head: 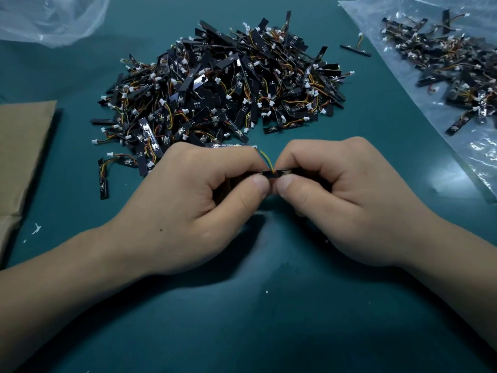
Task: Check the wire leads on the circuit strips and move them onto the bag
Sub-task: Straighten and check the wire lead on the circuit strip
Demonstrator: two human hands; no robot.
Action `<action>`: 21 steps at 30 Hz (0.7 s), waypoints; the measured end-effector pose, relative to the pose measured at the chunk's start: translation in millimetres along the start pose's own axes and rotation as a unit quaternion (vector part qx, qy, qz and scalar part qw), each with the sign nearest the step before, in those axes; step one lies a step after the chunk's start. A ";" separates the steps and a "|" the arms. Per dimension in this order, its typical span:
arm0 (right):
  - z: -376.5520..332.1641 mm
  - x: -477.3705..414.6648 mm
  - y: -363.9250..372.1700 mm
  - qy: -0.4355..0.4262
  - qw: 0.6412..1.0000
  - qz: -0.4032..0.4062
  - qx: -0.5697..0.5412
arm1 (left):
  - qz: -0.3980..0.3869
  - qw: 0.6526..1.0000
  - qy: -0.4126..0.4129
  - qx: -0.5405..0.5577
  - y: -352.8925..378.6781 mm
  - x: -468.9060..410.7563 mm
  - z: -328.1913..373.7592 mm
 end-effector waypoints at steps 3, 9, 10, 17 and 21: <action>0.8 -0.5 -1.2 0.000 1.000 -0.006 -0.003 | -0.028 0.999 -0.016 -0.020 1.3 -0.1 -3.6; 0.2 -0.1 -2.4 -0.009 1.000 0.003 -0.006 | -0.026 0.999 -0.044 -0.006 5.3 4.4 -12.8; 0.2 0.1 -2.7 -0.011 1.000 0.004 -0.005 | -0.026 0.999 -0.047 -0.009 5.4 4.5 -12.5; 1.0 -0.1 -1.7 -0.020 1.000 0.010 0.016 | -0.036 0.999 -0.031 -0.024 3.2 -0.9 -5.7; 0.6 0.4 -0.5 -0.020 0.999 0.006 0.028 | -0.039 0.999 -0.028 -0.022 4.1 0.9 -7.5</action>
Point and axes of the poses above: each hand's wrist, its own x-axis away from the middle knuckle, its own y-axis out of the palm, z = x × y, the point moved 5 cm from there along -x, towards the middle knuckle, and after that the axes turned 13 degrees about x, right-handed, at the moved point
